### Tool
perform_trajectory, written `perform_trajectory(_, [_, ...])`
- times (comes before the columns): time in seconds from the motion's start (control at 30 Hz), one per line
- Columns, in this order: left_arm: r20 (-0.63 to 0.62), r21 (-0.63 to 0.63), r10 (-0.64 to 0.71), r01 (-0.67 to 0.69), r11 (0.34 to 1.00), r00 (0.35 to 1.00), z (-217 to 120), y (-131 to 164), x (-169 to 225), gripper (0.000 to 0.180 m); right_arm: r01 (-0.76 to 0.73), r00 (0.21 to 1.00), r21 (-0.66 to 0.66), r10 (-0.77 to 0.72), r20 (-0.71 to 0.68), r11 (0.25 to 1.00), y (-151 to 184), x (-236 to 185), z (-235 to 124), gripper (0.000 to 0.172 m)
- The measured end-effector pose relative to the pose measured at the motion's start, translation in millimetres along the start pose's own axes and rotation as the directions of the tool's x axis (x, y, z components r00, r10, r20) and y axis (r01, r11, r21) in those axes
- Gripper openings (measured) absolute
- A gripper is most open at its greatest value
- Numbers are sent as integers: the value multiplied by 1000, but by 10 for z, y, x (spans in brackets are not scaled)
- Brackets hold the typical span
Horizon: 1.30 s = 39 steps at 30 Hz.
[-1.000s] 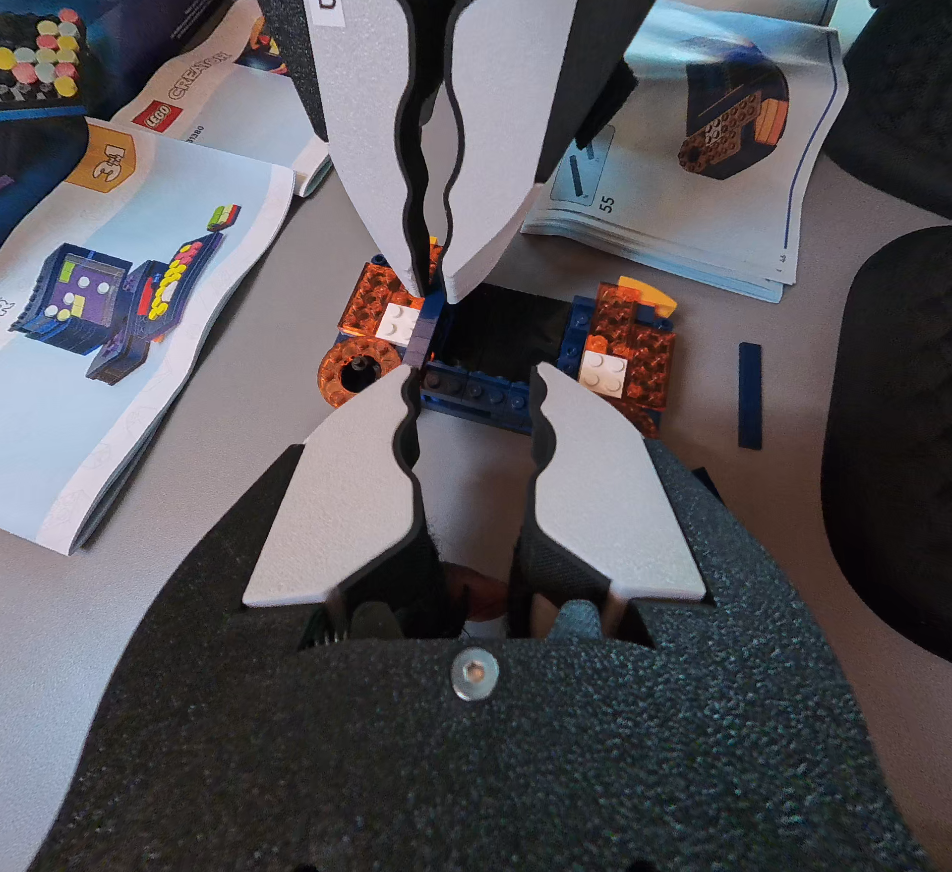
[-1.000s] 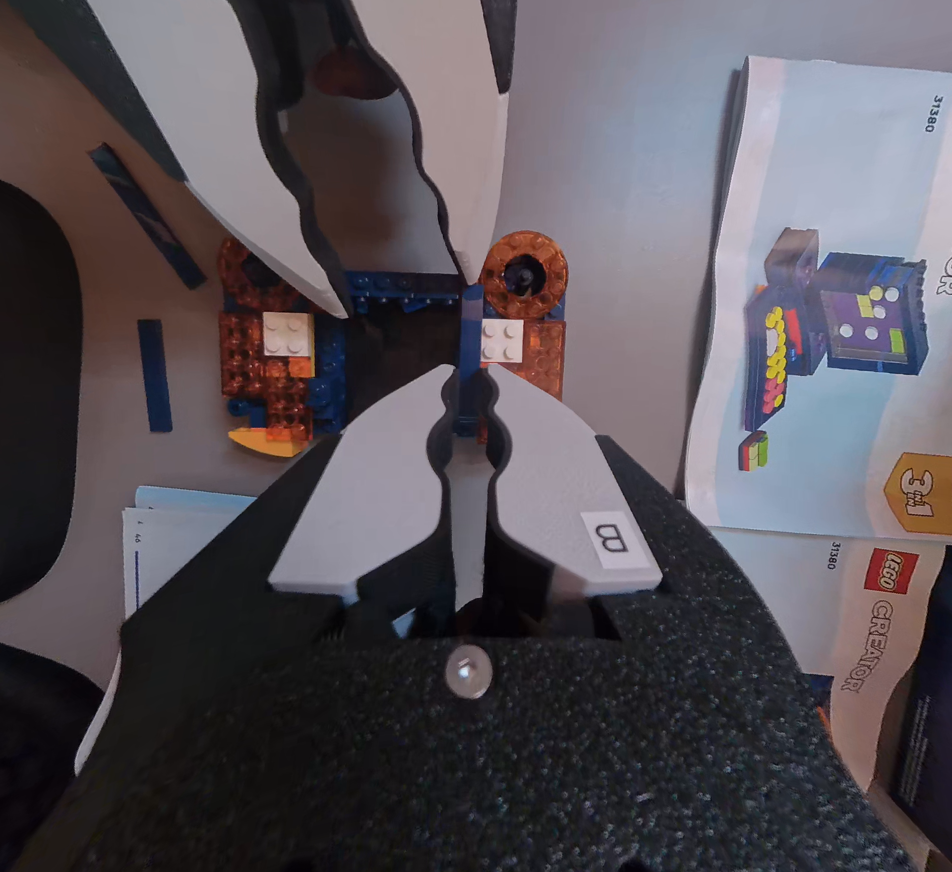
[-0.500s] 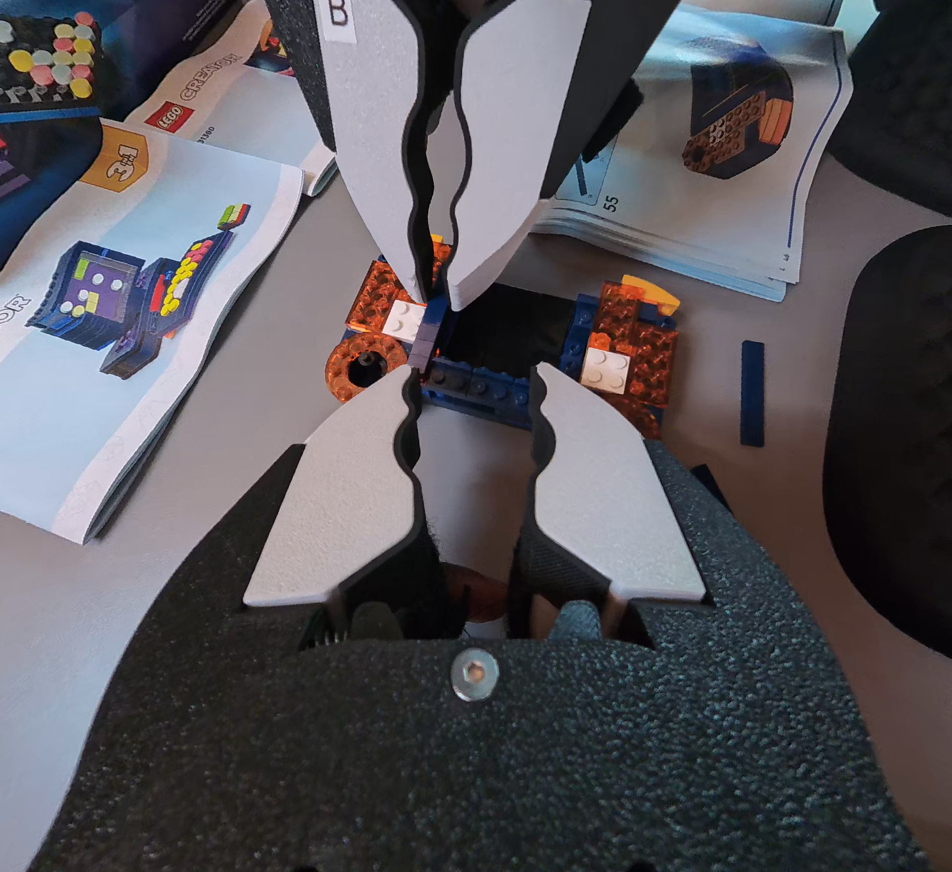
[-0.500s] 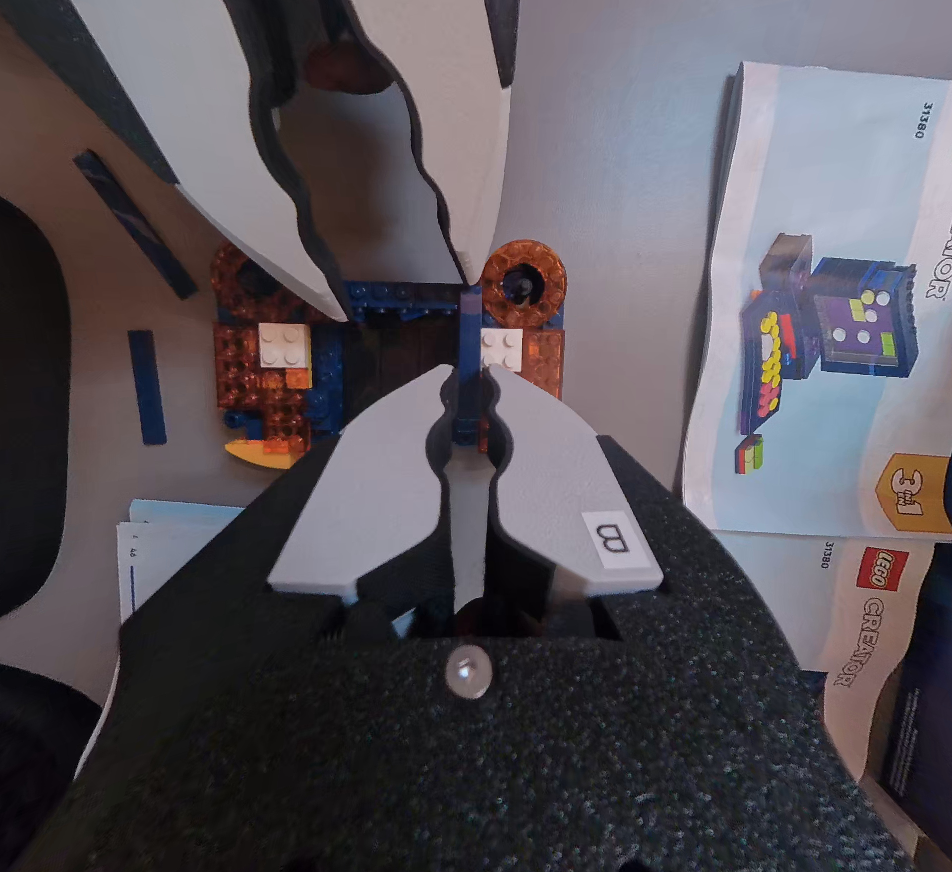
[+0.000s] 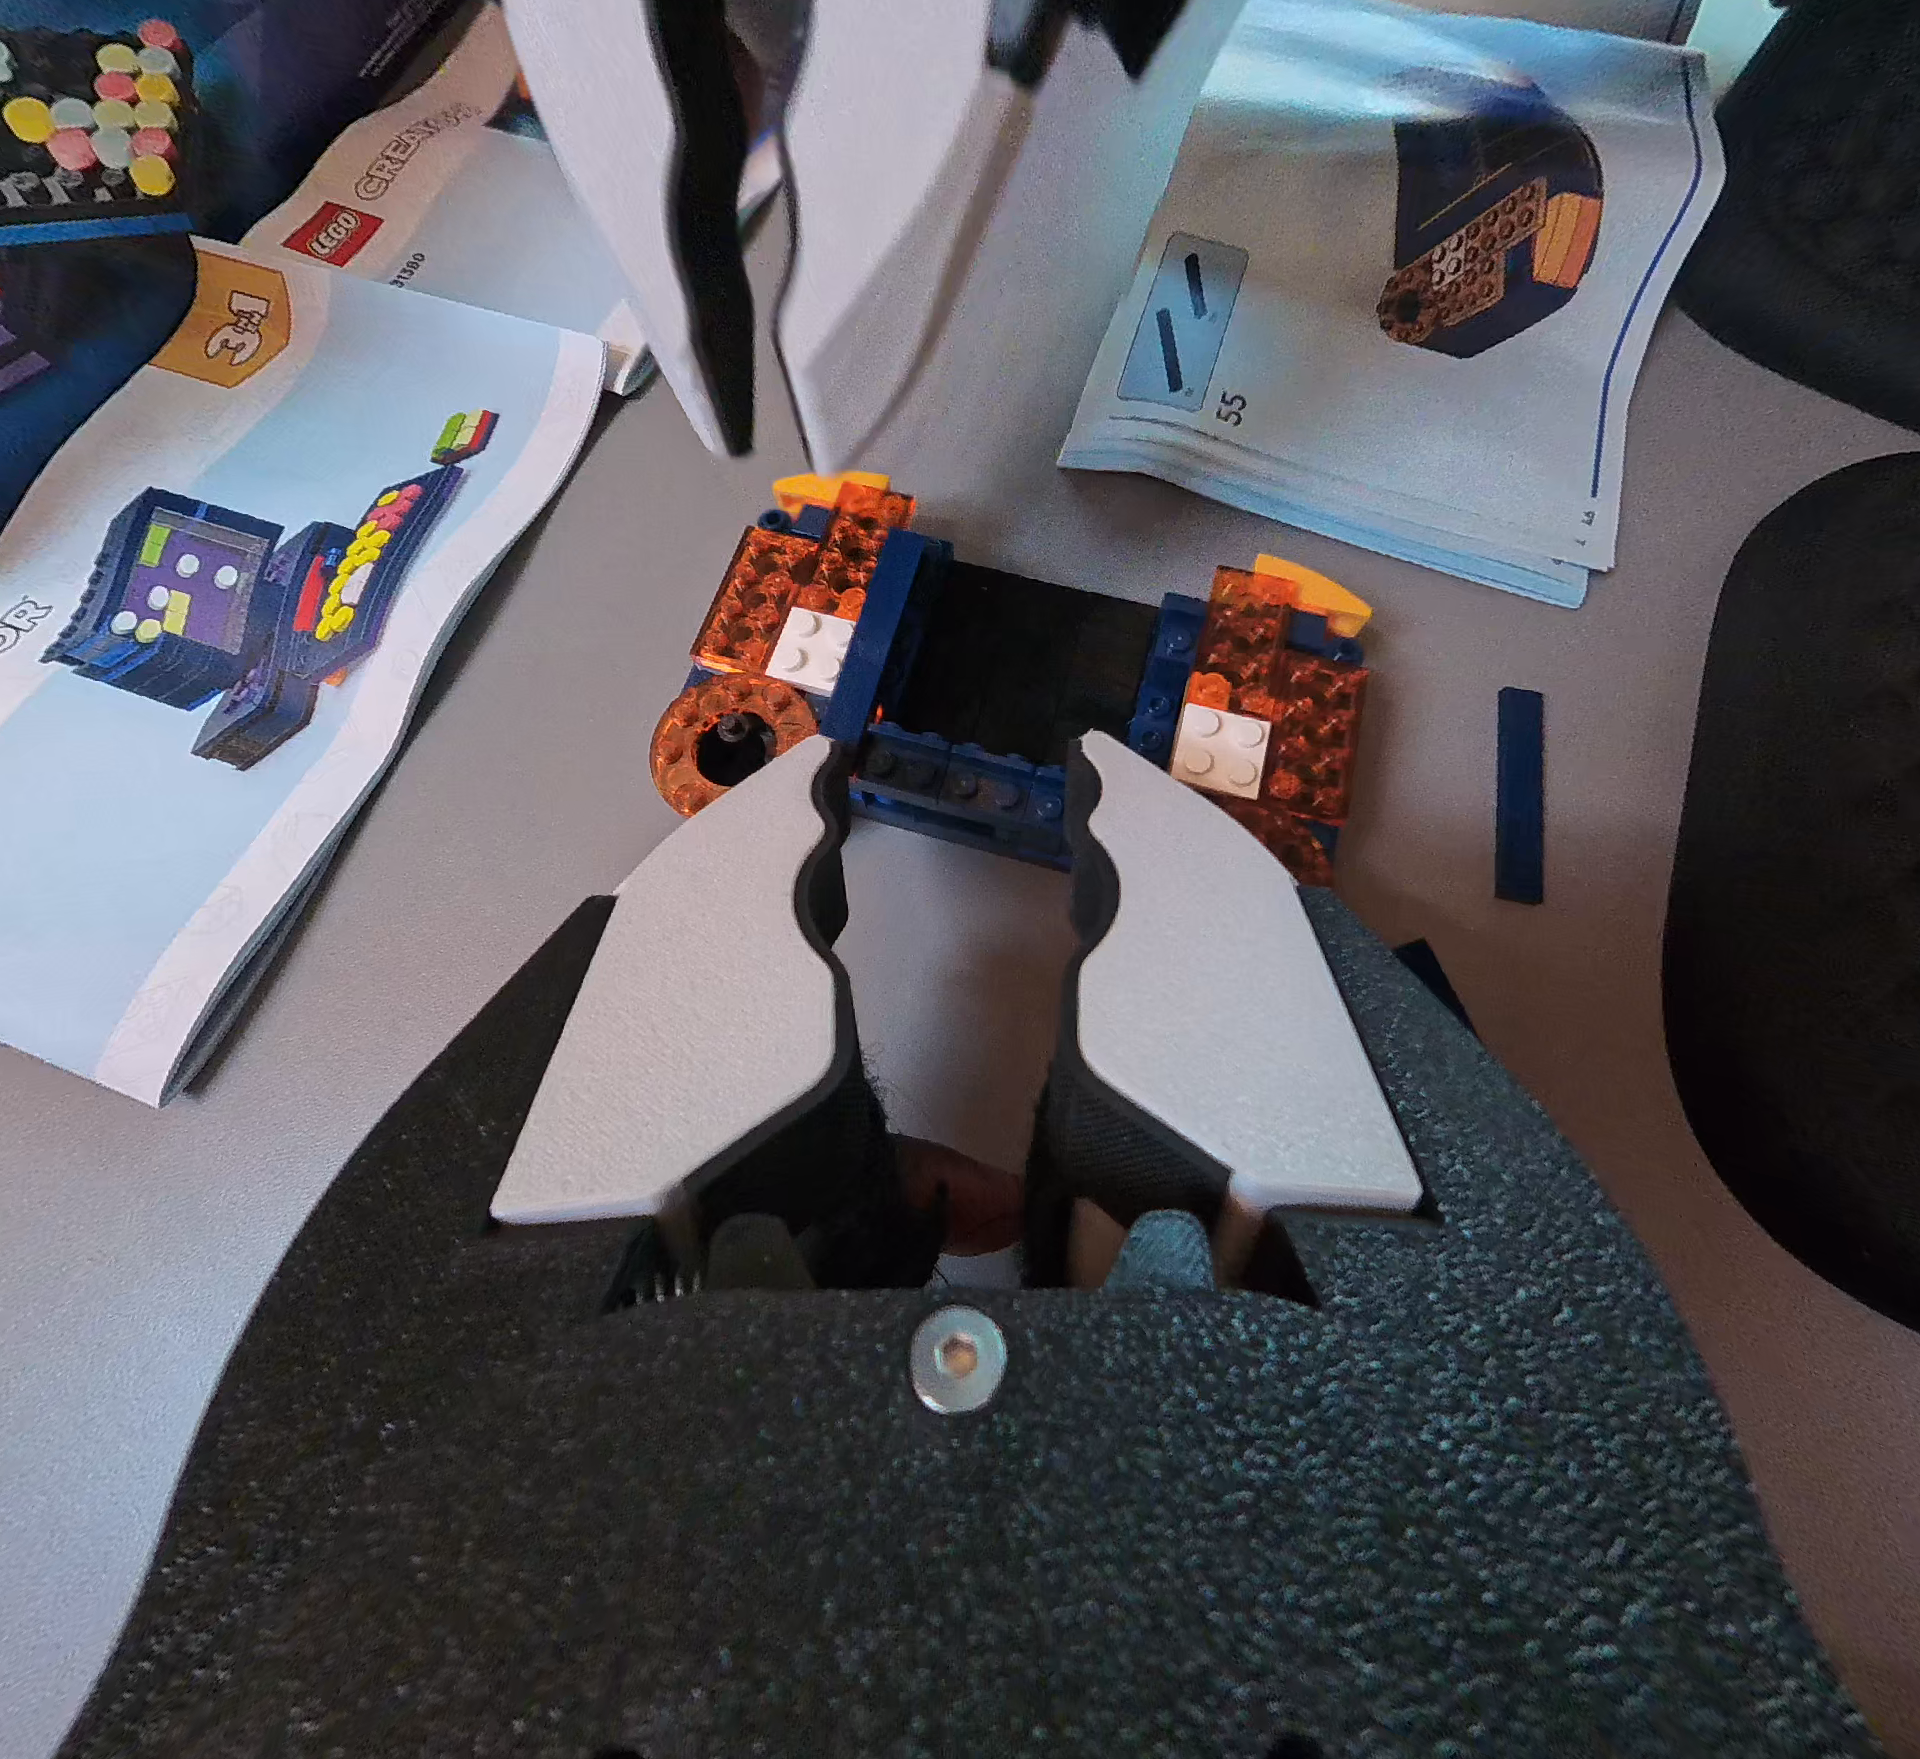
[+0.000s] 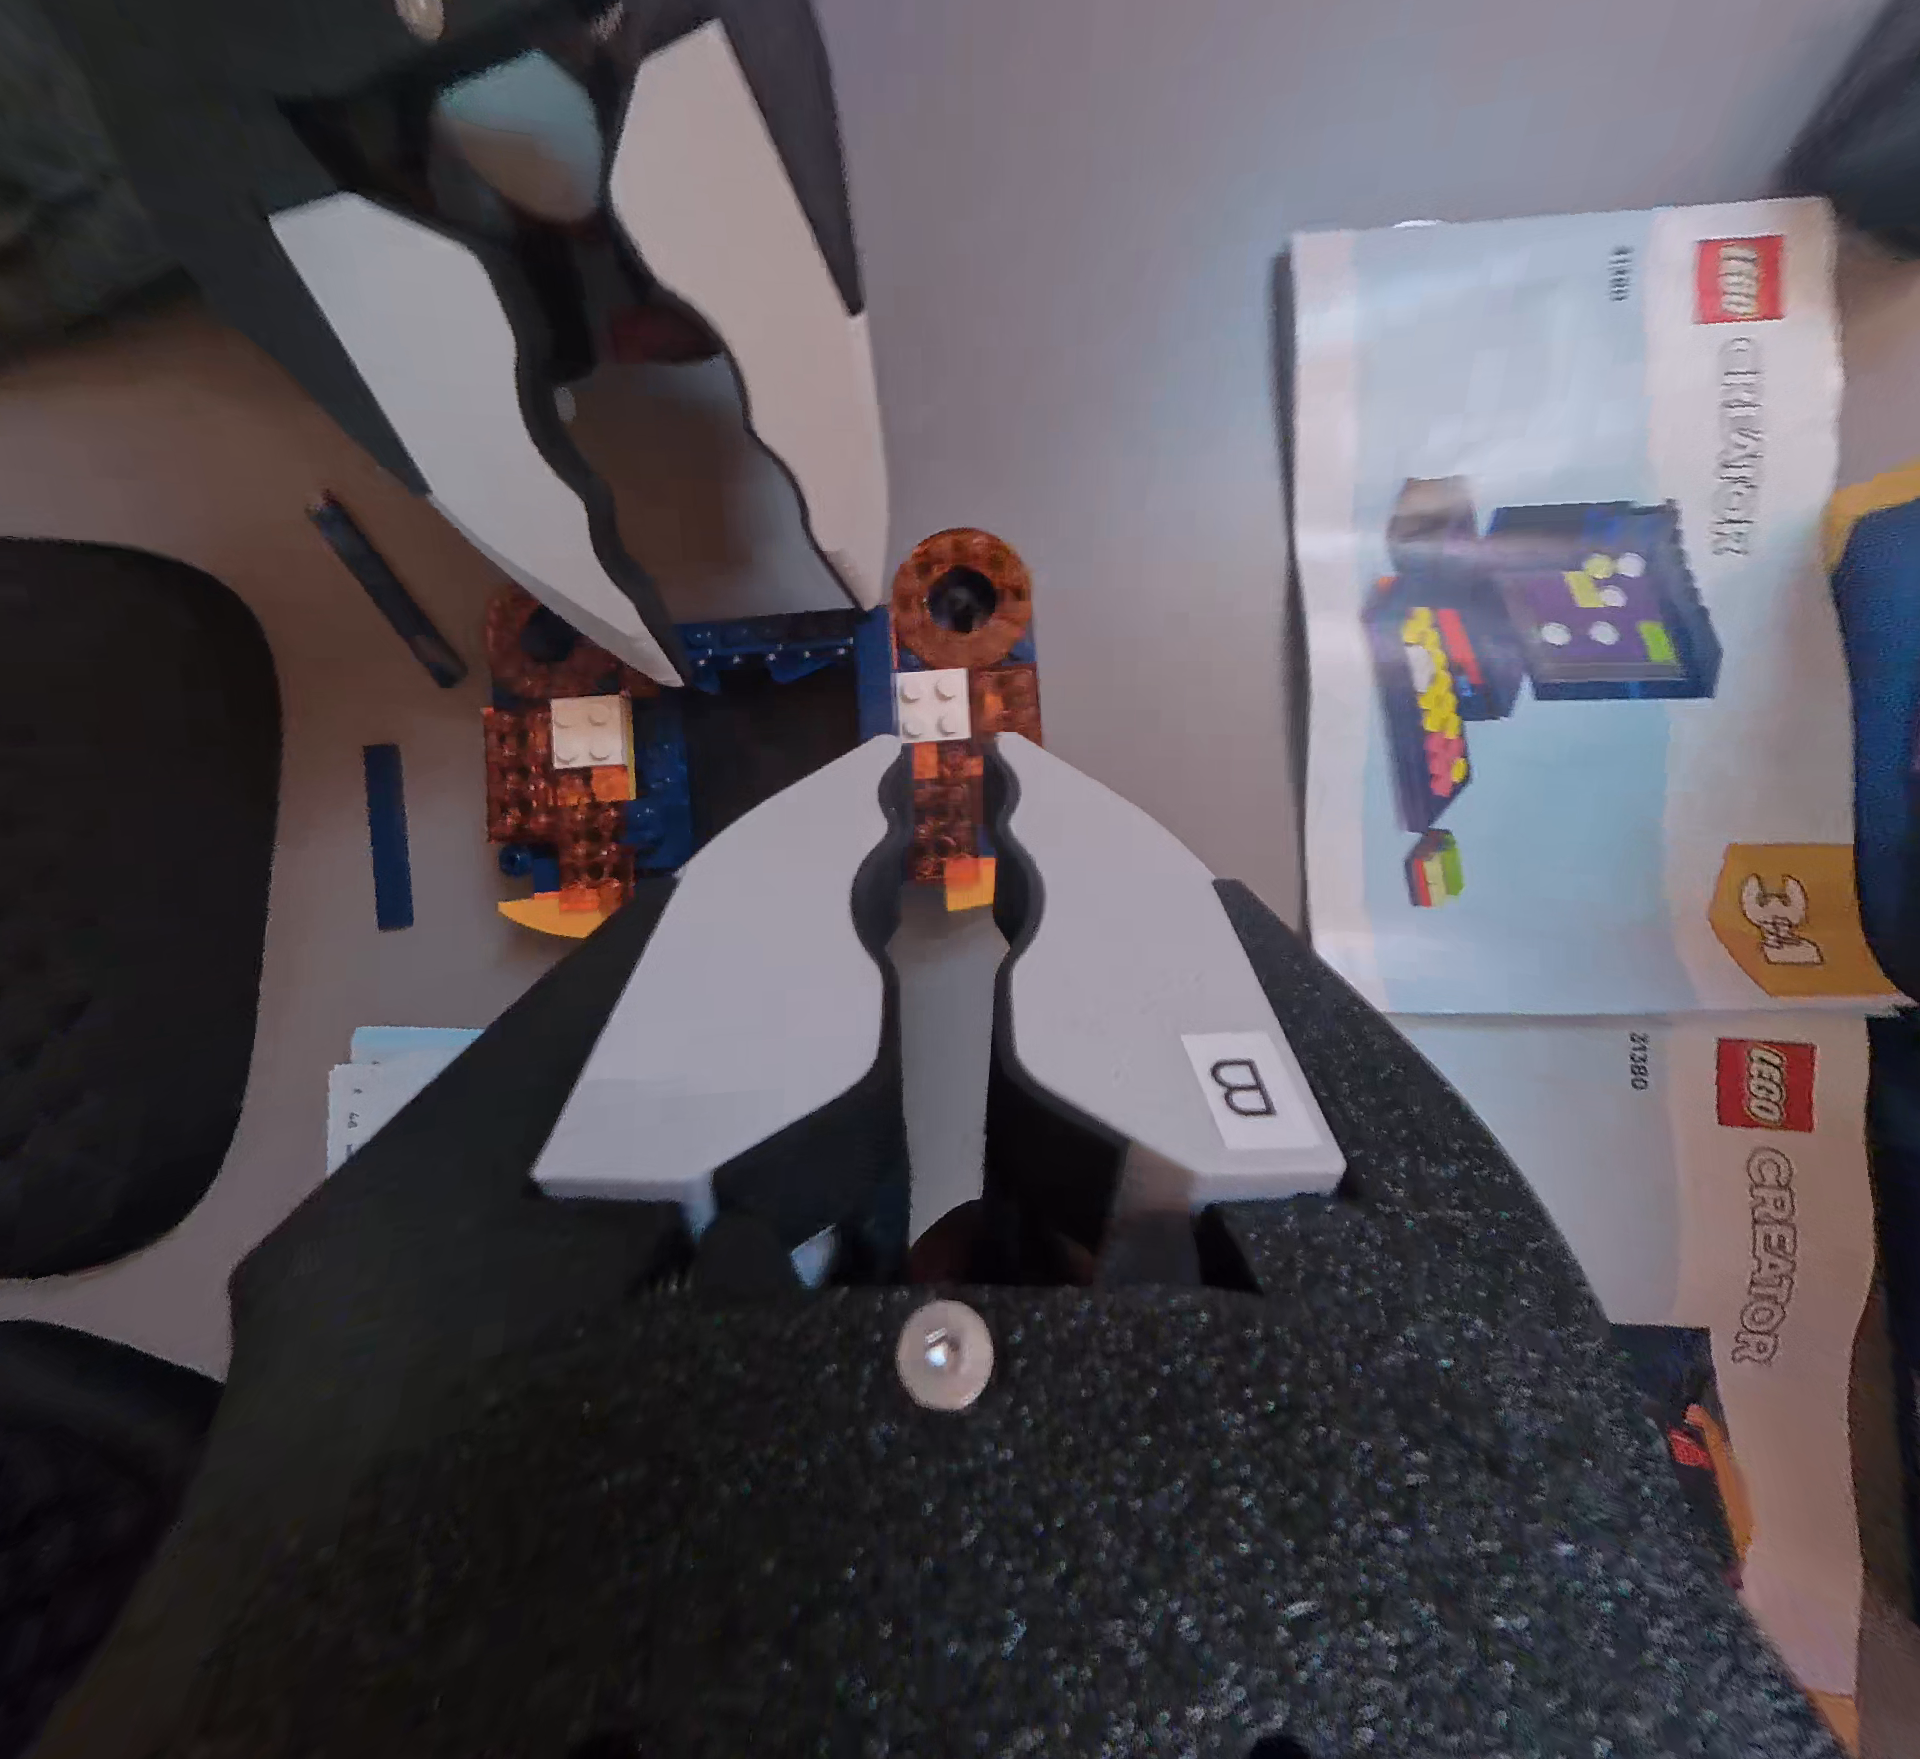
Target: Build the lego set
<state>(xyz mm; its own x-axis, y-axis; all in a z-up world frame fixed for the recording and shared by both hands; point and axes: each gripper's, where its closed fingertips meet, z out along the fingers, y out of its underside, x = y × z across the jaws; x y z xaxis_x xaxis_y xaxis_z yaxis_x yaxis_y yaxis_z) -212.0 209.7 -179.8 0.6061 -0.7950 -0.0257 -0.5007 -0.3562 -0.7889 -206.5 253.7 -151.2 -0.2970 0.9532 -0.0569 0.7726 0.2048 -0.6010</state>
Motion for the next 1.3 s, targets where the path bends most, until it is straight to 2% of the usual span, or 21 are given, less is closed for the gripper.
perform_trajectory(0.1, [0, 0, 1, -1, 1000, 1000, 0, -1, 1, 39, -25, 1000, 36, 25, -4, 999, 19, 49, -87, 6])
perform_trajectory(0.47, [0, 1, -2, 2, 1000, 1000, 1, 2, -3, 39, 73, 997, -44, -72, 38, 996, 265, -84, 62, 0])
perform_trajectory(1.3, [10, 3, -2, 2, 1000, 1000, -25, 4, -20, 40, 82, 996, -36, -81, 33, 996, 205, -87, 153, 0])
